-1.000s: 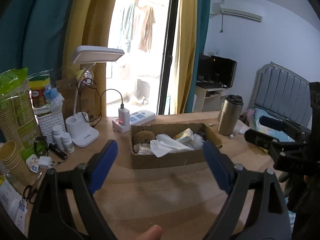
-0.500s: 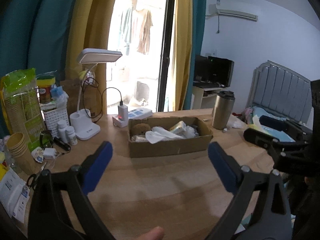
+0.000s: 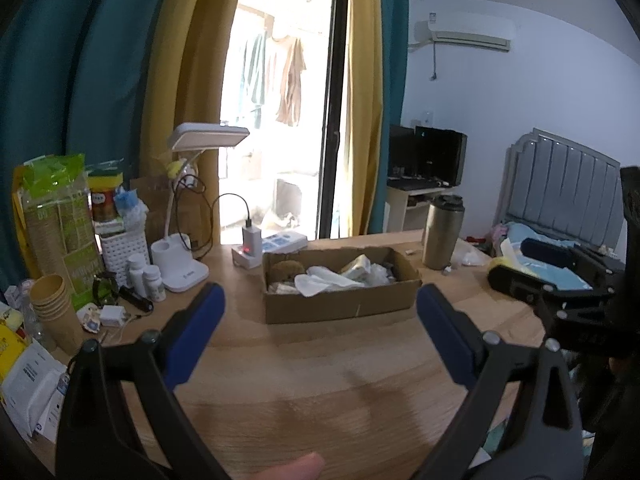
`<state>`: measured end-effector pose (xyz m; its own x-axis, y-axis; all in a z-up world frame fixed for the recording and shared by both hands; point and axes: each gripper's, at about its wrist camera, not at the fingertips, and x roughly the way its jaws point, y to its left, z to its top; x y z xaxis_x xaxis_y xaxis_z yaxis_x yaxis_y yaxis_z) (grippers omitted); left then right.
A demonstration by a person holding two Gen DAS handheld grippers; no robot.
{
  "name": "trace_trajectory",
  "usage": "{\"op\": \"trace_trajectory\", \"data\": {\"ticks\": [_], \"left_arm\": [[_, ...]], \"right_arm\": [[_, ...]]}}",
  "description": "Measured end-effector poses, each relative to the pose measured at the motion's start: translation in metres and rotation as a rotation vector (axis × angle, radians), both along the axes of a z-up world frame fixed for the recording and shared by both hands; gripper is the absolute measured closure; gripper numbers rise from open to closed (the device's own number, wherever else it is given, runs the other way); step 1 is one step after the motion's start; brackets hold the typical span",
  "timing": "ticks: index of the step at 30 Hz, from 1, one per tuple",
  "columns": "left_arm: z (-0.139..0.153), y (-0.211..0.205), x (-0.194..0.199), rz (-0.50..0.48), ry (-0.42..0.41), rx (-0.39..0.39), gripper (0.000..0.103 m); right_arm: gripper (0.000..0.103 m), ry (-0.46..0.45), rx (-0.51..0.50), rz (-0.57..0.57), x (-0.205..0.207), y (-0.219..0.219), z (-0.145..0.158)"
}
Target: Organize soft objects
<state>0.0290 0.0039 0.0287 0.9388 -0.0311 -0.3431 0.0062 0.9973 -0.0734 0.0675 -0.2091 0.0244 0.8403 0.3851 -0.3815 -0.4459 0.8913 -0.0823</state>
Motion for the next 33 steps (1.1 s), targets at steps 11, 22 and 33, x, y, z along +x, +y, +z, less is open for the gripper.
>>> {"op": "trace_trajectory", "data": {"ticks": [11,22,33], "left_arm": [[0.0019,0.0010,-0.0006,-0.006,0.003,-0.009,0.005],[0.0013,-0.0043,0.0006,-0.018,0.003,0.005,0.005],[0.0017,-0.0037,-0.0003,-0.014,0.000,0.001,0.005]], "right_arm": [[0.020,0.001,0.003,-0.001,-0.0009,-0.0012,-0.0001],[0.020,0.001,0.003,-0.001,-0.0009,-0.0014,-0.0002],[0.020,0.001,-0.001,0.001,-0.0026,-0.0018,-0.0036]]}}
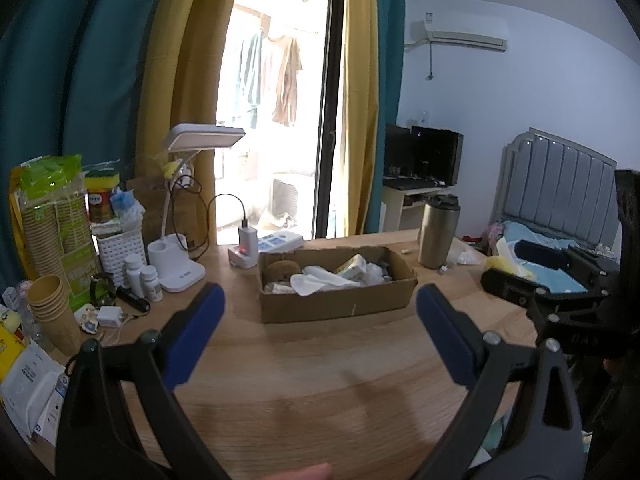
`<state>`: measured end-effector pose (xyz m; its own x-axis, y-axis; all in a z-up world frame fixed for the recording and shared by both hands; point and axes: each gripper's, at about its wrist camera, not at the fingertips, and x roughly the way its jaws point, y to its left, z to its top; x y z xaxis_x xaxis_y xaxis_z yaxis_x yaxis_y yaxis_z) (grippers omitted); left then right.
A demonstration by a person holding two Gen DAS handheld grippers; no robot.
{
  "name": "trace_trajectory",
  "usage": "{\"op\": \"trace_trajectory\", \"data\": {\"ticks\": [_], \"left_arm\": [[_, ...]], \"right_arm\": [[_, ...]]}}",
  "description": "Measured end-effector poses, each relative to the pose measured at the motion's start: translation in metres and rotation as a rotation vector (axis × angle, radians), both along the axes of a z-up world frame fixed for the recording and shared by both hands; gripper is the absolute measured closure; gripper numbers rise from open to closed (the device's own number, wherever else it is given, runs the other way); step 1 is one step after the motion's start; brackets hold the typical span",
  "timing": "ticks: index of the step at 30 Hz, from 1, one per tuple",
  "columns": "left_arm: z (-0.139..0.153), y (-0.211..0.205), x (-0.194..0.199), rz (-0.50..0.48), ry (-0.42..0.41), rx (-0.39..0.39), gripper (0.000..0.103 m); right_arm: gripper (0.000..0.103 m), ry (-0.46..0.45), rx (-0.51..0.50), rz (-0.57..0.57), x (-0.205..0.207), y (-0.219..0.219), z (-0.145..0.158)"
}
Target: Organize soft objects
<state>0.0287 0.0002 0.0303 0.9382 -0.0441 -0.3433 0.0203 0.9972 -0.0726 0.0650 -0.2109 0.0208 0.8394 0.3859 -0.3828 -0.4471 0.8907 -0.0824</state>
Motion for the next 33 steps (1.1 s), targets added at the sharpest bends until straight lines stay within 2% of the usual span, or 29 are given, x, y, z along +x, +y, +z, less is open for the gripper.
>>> {"op": "trace_trajectory", "data": {"ticks": [33], "left_arm": [[0.0019,0.0002,-0.0010,0.000,0.000,-0.001,0.005]], "right_arm": [[0.020,0.003,0.001,-0.001,0.0003,0.0005,-0.0002]]}}
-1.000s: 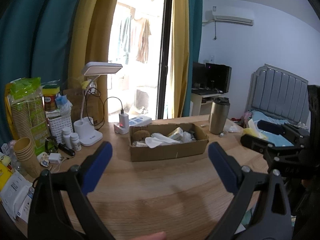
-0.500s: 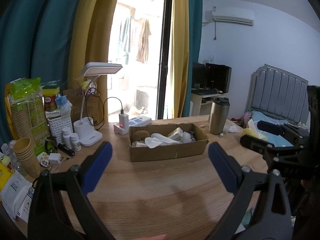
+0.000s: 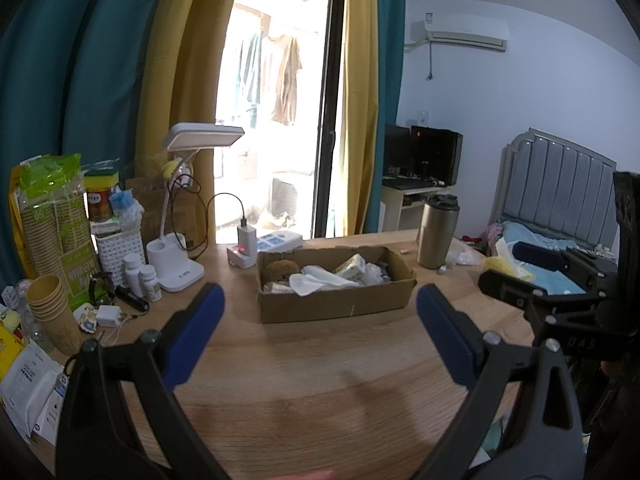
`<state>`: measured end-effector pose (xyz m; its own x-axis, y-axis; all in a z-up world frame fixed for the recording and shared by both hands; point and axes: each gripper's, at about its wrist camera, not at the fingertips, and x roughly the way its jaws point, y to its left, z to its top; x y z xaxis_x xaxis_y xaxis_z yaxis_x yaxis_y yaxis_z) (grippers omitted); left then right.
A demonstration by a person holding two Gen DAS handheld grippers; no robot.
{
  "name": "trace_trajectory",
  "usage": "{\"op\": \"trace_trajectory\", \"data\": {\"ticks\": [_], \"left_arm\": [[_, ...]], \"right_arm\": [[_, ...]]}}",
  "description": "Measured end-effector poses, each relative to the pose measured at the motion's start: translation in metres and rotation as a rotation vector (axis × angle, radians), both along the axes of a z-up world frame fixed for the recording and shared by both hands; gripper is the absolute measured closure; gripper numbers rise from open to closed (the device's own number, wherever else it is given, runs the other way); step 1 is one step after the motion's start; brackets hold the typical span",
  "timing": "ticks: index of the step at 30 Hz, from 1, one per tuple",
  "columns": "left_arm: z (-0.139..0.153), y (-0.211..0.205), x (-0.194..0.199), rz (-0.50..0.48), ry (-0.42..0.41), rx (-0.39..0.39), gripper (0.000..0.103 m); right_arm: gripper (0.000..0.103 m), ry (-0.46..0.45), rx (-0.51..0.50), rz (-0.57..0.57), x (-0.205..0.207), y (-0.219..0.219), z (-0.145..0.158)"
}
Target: Organize soft objects
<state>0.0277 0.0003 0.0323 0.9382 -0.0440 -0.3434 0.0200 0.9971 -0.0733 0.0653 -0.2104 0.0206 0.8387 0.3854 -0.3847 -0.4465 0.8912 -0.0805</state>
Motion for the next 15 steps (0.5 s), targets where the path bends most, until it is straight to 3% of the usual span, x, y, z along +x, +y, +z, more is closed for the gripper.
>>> {"op": "trace_trajectory", "data": {"ticks": [15], "left_arm": [[-0.0049,-0.0037,0.0027,-0.011,0.019,-0.003,0.005]], "right_arm": [[0.020,0.017,0.003,0.007,0.0021,0.0009,-0.0056]]}}
